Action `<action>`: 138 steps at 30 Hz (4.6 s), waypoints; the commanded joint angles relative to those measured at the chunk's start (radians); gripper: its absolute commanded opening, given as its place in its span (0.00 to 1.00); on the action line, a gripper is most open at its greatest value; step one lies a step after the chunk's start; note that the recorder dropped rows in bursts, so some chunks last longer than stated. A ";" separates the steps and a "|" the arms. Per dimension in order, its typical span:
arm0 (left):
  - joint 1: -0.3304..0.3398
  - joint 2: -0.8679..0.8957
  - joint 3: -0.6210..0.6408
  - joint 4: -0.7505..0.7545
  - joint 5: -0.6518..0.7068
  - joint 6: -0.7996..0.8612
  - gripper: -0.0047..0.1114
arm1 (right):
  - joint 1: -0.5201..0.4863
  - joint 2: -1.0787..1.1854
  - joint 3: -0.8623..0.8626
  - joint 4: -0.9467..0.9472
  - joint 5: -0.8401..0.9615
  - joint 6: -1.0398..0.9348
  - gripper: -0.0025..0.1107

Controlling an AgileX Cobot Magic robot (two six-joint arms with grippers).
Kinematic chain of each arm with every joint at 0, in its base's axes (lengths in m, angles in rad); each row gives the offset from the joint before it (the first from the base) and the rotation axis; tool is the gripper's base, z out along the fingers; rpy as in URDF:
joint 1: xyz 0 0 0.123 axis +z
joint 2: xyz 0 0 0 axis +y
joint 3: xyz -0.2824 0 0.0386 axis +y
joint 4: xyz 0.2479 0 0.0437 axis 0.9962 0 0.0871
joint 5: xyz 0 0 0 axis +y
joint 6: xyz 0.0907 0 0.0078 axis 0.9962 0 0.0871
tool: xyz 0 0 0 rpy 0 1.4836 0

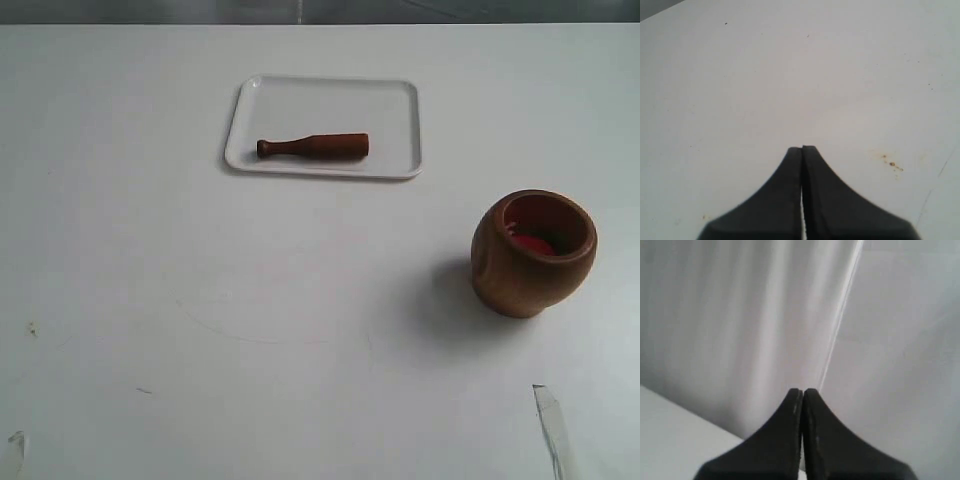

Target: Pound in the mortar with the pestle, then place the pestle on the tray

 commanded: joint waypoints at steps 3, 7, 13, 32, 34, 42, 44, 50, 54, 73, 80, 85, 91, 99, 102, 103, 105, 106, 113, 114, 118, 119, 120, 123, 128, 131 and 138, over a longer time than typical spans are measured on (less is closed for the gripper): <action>-0.008 -0.001 0.001 -0.007 -0.003 -0.008 0.04 | -0.001 -0.365 0.215 0.070 -0.123 0.031 0.02; -0.008 -0.001 0.001 -0.007 -0.003 -0.008 0.04 | -0.001 -0.531 0.354 0.070 -0.144 0.114 0.02; -0.008 -0.001 0.001 -0.007 -0.003 -0.008 0.04 | -0.001 -0.555 0.560 0.025 -0.301 0.111 0.02; -0.008 -0.001 0.001 -0.007 -0.003 -0.008 0.04 | -0.001 -0.555 0.560 0.183 0.246 0.165 0.02; -0.008 -0.001 0.001 -0.007 -0.003 -0.008 0.04 | -0.001 -0.555 0.560 0.187 0.252 0.165 0.02; -0.008 -0.001 0.001 -0.007 -0.003 -0.008 0.04 | -0.001 -0.555 0.560 0.286 0.252 0.165 0.02; -0.008 -0.001 0.001 -0.007 -0.003 -0.008 0.04 | -0.001 -0.555 0.560 0.293 0.252 0.165 0.02; -0.008 -0.001 0.001 -0.007 -0.003 -0.008 0.04 | -0.001 -0.555 0.560 0.293 0.252 0.165 0.02; -0.008 -0.001 0.001 -0.007 -0.003 -0.008 0.04 | -0.001 -0.555 0.560 0.293 0.252 0.165 0.02; -0.008 -0.001 0.001 -0.007 -0.003 -0.008 0.04 | -0.121 -0.555 0.560 0.167 0.463 0.054 0.02; -0.008 -0.001 0.001 -0.007 -0.003 -0.008 0.04 | -0.477 -0.555 0.560 0.270 0.481 0.056 0.02; -0.008 -0.001 0.001 -0.007 -0.003 -0.008 0.04 | -0.500 -0.555 0.560 0.273 0.481 0.014 0.02; -0.008 -0.001 0.001 -0.007 -0.003 -0.008 0.04 | -0.472 -0.555 0.560 0.271 0.475 0.002 0.02; -0.008 -0.001 0.001 -0.007 -0.003 -0.008 0.04 | -0.472 -0.555 0.560 0.271 0.476 0.004 0.02; -0.008 -0.001 0.001 -0.007 -0.003 -0.008 0.04 | -0.472 -0.555 0.560 0.271 0.476 0.004 0.02; -0.008 -0.001 0.001 -0.007 -0.003 -0.008 0.04 | -0.472 -0.555 0.560 0.271 0.476 0.004 0.02; -0.008 -0.001 0.001 -0.007 -0.003 -0.008 0.04 | -0.472 -0.555 0.560 0.271 0.476 0.004 0.02; -0.008 -0.001 0.001 -0.007 -0.003 -0.008 0.04 | -0.472 -0.555 0.560 0.271 0.476 0.004 0.02; -0.008 -0.001 0.001 -0.007 -0.003 -0.008 0.04 | -0.472 -0.555 0.560 0.271 0.475 0.002 0.02; -0.008 -0.001 0.001 -0.007 -0.003 -0.008 0.04 | -0.472 -0.555 0.560 0.271 0.475 0.002 0.02; -0.008 -0.001 0.001 -0.007 -0.003 -0.008 0.04 | -0.472 -0.555 0.560 0.271 0.475 0.002 0.02; -0.008 -0.001 0.001 -0.007 -0.003 -0.008 0.04 | -0.472 -0.555 0.560 0.271 0.475 0.002 0.02; -0.008 -0.001 0.001 -0.007 -0.003 -0.008 0.04 | -0.472 -0.555 0.560 0.271 0.475 0.002 0.02; -0.008 -0.001 0.001 -0.007 -0.003 -0.008 0.04 | -0.472 -0.555 0.560 0.271 0.475 0.002 0.02; -0.008 -0.001 0.001 -0.007 -0.003 -0.008 0.04 | -0.472 -0.555 0.560 0.271 0.475 0.008 0.02; -0.008 -0.001 0.001 -0.007 -0.003 -0.008 0.04 | -0.472 -0.555 0.560 0.271 0.475 0.008 0.02; -0.008 -0.001 0.001 -0.007 -0.003 -0.008 0.04 | -0.472 -0.555 0.560 0.271 0.475 0.008 0.02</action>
